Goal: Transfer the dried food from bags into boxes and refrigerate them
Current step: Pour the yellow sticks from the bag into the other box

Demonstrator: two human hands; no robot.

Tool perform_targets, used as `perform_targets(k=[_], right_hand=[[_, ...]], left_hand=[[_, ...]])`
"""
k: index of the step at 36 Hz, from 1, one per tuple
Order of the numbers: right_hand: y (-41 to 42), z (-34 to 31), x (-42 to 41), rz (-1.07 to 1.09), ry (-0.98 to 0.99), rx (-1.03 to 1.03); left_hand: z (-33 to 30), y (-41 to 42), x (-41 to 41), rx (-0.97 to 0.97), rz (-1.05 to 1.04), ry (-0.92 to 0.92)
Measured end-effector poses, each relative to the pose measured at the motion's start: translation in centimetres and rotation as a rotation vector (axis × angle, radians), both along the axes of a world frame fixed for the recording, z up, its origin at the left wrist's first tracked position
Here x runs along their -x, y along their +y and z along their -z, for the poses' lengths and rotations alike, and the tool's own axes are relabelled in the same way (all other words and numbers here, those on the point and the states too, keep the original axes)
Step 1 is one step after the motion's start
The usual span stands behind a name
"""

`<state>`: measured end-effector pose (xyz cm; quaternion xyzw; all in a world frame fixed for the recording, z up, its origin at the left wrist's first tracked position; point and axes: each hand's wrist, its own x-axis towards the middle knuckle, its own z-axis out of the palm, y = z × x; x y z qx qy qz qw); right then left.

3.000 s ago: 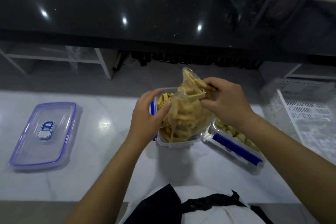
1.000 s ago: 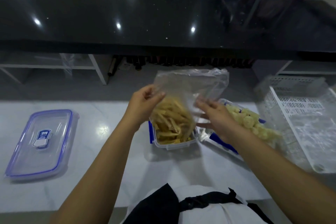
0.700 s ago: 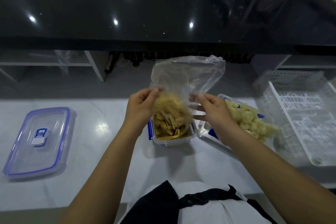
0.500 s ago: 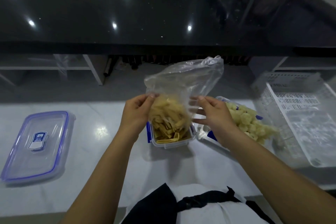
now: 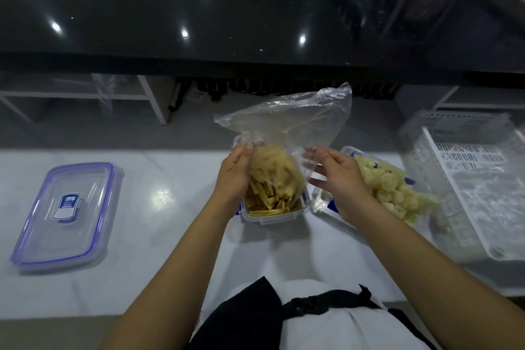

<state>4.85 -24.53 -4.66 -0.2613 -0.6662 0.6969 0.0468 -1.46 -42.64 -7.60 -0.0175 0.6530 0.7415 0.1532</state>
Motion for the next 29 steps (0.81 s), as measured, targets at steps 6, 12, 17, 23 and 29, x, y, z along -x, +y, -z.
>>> perform_targets(k=[6, 12, 17, 23, 29], right_hand=[[0.2, -1.8, 0.8, -0.020, 0.033, 0.036], [0.5, -1.0, 0.8, -0.129, 0.020, -0.041], [0.3, 0.5, 0.4, -0.138, -0.010, -0.146], [0.2, -0.2, 1.0, -0.149, 0.053, -0.078], [0.1, 1.1, 0.1, -0.089, 0.008, -0.091]], left_hand=[[-1.1, -1.6, 0.9, -0.094, -0.090, 0.056], [-1.2, -2.0, 1.2, -0.053, -0.018, 0.069], [0.2, -1.0, 0.3, 0.038, -0.015, 0.037], [-1.8, -0.9, 1.1, -0.012, -0.012, 0.130], [-0.9, -0.2, 0.7, 0.007, -0.012, 0.067]])
